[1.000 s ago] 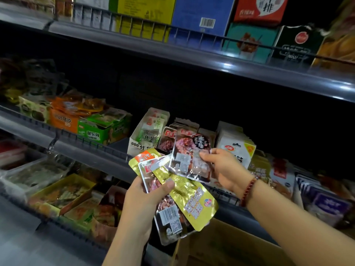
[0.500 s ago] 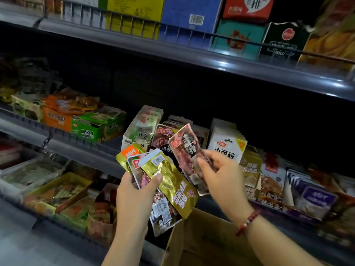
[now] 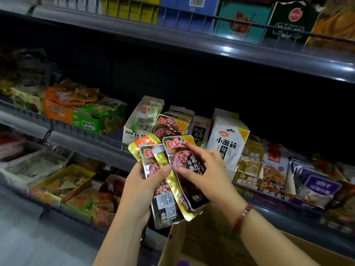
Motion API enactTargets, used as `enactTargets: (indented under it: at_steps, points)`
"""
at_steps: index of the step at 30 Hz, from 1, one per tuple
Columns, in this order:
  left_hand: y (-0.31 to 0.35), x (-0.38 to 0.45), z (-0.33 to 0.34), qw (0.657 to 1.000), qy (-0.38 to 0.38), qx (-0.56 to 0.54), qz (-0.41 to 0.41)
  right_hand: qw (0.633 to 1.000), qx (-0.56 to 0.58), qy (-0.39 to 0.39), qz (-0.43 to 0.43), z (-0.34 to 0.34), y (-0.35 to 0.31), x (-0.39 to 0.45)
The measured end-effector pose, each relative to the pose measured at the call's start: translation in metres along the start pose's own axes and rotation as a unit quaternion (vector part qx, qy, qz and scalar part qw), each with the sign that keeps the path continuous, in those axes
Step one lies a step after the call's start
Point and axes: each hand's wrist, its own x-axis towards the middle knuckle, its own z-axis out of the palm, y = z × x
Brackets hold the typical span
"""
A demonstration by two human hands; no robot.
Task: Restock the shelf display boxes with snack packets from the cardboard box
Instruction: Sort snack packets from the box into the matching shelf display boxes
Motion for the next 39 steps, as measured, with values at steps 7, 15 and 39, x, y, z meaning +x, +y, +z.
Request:
enactTargets:
  at_steps: [7, 15, 39]
  points:
    - [0.001, -0.001, 0.001, 1.000, -0.016, -0.010, 0.002, 0.965, 0.205, -0.055, 0.153, -0.011, 0.005, 0.003]
    - [0.000, -0.004, 0.008, 0.999, -0.014, -0.033, 0.018, 0.946, 0.288, -0.049, 0.143, 0.004, 0.015, -0.009]
    - [-0.001, -0.002, 0.010, 0.994, -0.078, 0.062, -0.040, 0.923, 0.349, 0.093, 0.132, -0.001, 0.028, -0.009]
